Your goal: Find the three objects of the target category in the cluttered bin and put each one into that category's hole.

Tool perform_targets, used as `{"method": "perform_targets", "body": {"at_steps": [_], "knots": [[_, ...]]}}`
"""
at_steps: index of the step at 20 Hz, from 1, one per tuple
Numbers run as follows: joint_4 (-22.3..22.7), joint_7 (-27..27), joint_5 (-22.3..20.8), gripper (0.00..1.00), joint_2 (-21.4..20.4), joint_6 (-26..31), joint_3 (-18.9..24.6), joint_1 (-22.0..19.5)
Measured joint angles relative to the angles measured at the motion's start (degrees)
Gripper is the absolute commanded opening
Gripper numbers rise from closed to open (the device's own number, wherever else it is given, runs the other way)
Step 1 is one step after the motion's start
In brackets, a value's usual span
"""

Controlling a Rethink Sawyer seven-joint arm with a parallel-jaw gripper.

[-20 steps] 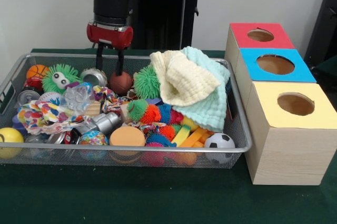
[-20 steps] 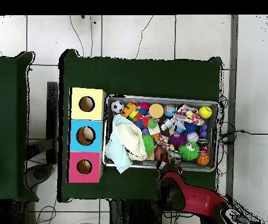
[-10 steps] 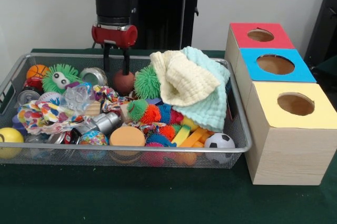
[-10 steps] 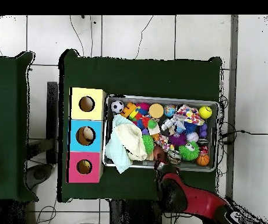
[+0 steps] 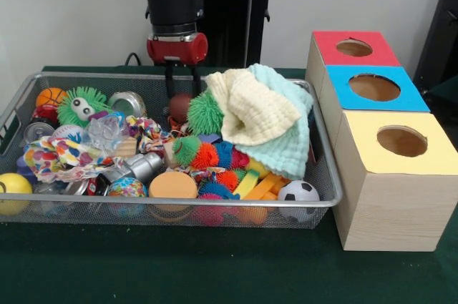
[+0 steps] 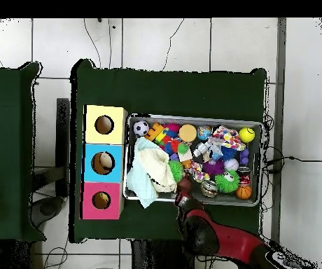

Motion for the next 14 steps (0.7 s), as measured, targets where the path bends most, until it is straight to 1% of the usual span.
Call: {"method": "perform_targets", "body": {"at_steps": [6, 14], "knots": [[0.0, 0.0, 0.5, 1.0, 0.8, -0.6, 0.5, 0.7], [0.1, 0.0, 0.9, 1.0, 2.3, -4.1, -0.2, 2.4]]}}
